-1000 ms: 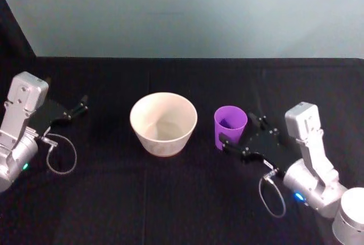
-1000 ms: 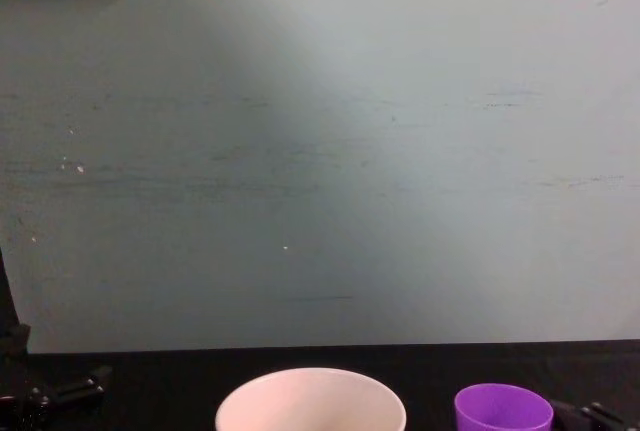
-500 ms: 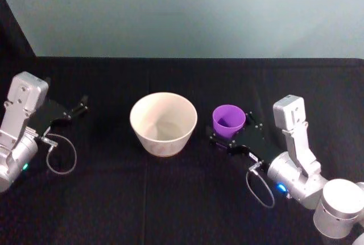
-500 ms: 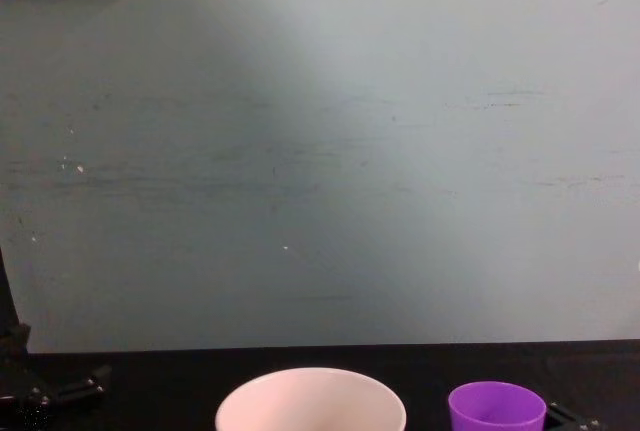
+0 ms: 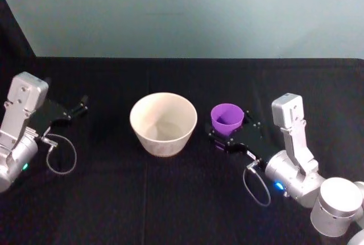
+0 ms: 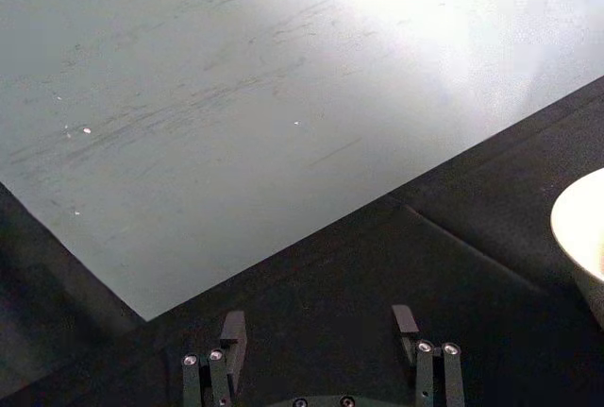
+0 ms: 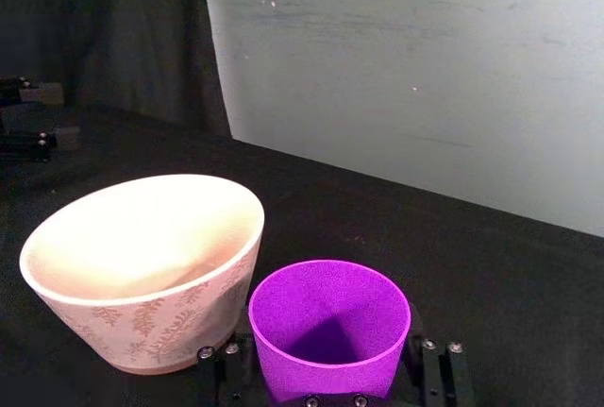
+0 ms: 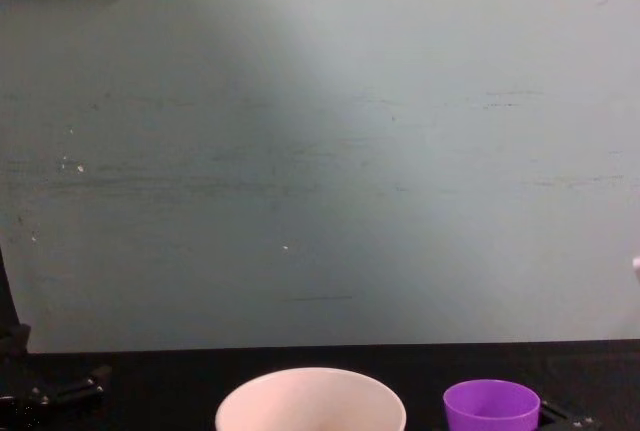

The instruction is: Pick up the cup and pour the mung beans from the cup into the bowl.

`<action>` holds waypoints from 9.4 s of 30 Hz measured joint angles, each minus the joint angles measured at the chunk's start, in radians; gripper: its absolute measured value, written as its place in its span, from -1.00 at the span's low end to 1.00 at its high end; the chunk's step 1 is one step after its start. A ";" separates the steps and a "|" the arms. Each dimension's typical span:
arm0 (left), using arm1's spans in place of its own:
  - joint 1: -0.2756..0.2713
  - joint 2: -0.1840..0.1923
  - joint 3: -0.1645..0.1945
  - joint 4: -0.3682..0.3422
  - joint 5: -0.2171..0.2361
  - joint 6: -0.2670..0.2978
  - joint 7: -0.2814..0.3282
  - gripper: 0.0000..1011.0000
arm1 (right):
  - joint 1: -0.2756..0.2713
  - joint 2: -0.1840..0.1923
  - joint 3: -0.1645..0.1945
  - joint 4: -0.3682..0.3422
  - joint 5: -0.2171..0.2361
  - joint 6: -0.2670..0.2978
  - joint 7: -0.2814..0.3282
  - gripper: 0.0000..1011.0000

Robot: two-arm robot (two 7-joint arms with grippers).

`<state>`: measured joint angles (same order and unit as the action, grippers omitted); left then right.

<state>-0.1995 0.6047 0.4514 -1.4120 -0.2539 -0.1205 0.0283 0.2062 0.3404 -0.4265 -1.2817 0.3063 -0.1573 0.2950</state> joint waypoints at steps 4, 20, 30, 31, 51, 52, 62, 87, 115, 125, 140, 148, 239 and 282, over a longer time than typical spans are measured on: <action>0.000 0.000 0.000 0.000 0.000 0.000 0.000 0.98 | -0.008 -0.004 0.011 -0.008 -0.007 0.008 0.002 0.63; 0.000 0.000 0.000 0.000 0.000 0.000 0.000 0.98 | -0.068 0.001 0.064 -0.135 -0.022 0.068 -0.011 0.45; 0.000 0.000 0.000 0.000 0.000 0.000 0.000 0.98 | -0.111 -0.009 0.118 -0.254 -0.049 0.005 -0.046 0.45; 0.000 0.000 0.000 0.000 0.000 0.000 0.000 0.98 | -0.114 -0.012 0.124 -0.264 -0.056 -0.002 -0.048 0.45; 0.000 0.000 0.000 0.000 0.000 0.000 0.000 0.98 | -0.116 -0.019 0.131 -0.265 -0.071 -0.010 -0.052 0.45; 0.000 0.000 0.000 0.000 0.000 0.000 0.000 0.98 | -0.116 -0.019 0.131 -0.265 -0.071 -0.010 -0.052 0.45; 0.000 0.000 0.000 0.000 0.000 0.000 0.000 0.98 | -0.115 -0.018 0.129 -0.265 -0.070 -0.010 -0.052 0.45; 0.000 0.000 0.000 0.000 0.000 0.000 0.000 0.98 | -0.115 -0.018 0.129 -0.265 -0.069 -0.009 -0.051 0.45; 0.000 0.000 0.000 0.000 0.000 0.000 0.000 0.98 | -0.115 -0.018 0.129 -0.265 -0.069 -0.009 -0.051 0.45; 0.000 0.000 0.000 0.000 0.000 0.000 0.000 0.98 | -0.115 -0.018 0.129 -0.265 -0.069 -0.009 -0.051 0.45; 0.000 0.000 0.000 0.000 0.000 0.000 0.000 0.98 | -0.115 -0.018 0.129 -0.265 -0.069 -0.009 -0.051 0.45; 0.000 0.000 0.000 0.000 0.000 0.000 0.000 0.98 | -0.115 -0.018 0.129 -0.265 -0.069 -0.009 -0.051 0.45; 0.000 0.000 0.000 0.000 0.000 0.000 0.000 0.98 | 0.188 0.037 -0.289 -0.365 -1.210 0.433 0.060 0.45; 0.000 0.000 0.000 0.000 0.000 0.000 0.000 0.98 | 0.248 -0.002 -0.370 -0.317 -1.489 0.417 0.162 0.45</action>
<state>-0.1995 0.6047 0.4514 -1.4120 -0.2538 -0.1205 0.0283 0.4546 0.3384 -0.7964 -1.5988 -1.1822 0.2599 0.4569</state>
